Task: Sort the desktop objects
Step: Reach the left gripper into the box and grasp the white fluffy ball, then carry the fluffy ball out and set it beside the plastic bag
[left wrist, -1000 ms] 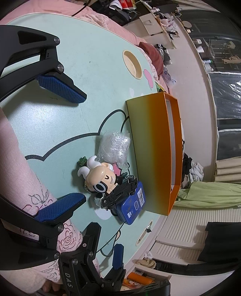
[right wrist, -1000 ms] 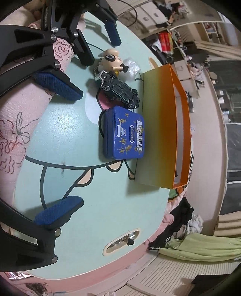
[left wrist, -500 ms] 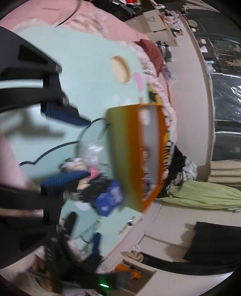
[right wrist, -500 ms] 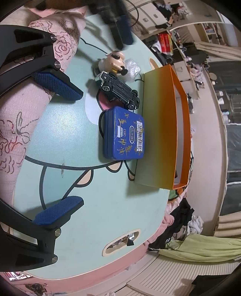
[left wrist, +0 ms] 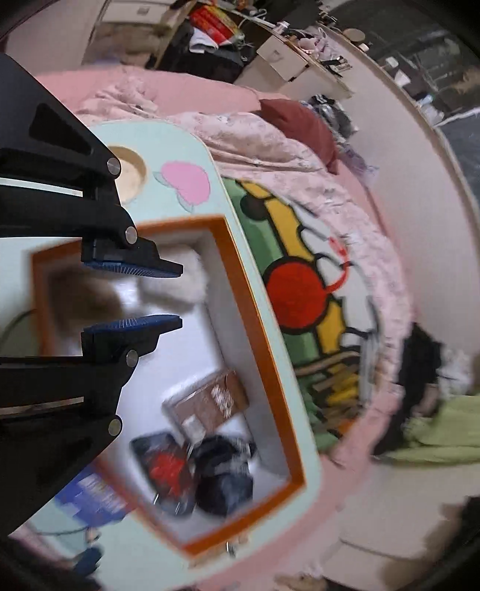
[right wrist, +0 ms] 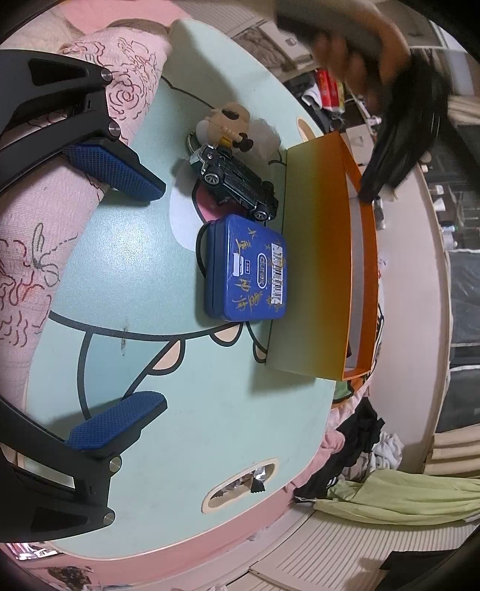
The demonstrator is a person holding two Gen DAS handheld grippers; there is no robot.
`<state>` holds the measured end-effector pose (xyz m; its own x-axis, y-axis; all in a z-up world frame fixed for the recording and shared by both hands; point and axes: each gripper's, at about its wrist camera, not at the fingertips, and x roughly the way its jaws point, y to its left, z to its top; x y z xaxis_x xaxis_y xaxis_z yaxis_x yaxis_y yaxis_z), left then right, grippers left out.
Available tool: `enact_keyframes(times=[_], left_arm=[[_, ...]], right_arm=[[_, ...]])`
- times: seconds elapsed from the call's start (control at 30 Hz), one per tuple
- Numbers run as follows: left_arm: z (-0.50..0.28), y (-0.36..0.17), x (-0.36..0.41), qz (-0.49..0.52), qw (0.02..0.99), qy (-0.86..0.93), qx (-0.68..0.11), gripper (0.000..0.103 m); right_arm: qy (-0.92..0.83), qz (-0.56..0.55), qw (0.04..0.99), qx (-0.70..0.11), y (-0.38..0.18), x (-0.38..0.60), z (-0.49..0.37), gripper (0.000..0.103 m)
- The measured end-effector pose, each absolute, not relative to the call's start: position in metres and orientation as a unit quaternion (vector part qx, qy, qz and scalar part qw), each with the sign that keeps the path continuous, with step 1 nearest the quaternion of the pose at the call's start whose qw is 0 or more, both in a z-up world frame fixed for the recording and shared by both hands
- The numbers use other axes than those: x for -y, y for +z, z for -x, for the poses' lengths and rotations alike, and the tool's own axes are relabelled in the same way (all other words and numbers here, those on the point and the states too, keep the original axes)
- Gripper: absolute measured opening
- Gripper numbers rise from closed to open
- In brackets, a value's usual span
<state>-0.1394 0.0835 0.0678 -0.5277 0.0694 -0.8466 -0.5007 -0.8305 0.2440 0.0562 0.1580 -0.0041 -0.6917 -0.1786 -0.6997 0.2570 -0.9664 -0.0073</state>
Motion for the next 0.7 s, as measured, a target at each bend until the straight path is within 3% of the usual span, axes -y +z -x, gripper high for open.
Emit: enact_keyframes(times=[0.27,0.3,0.47,0.7], left_arm=[[0.164,0.024,-0.114,0.445,0.06,0.821,-0.353,0.022],[0.162,0.023,-0.114,0.449,0.072,0.82,-0.347,0.012],[0.15,0.055,-0.091,0.428,0.146,0.853,-0.26,0.008],[0.049,0.115,-0.028,0.366,0.325,0.865,-0.11,0.008]], right_arm=[[-0.919,-0.372,0.12,-0.053,-0.003,-0.157,-0.056,0.103],[-0.919,-0.372,0.12,-0.052,-0.003,-0.158,-0.056,0.103],[-0.919,-0.372,0.12,-0.053,-0.003,-0.157,-0.056,0.103],[-0.919,-0.372,0.12,-0.052,-0.003,-0.158,-0.057,0.103]])
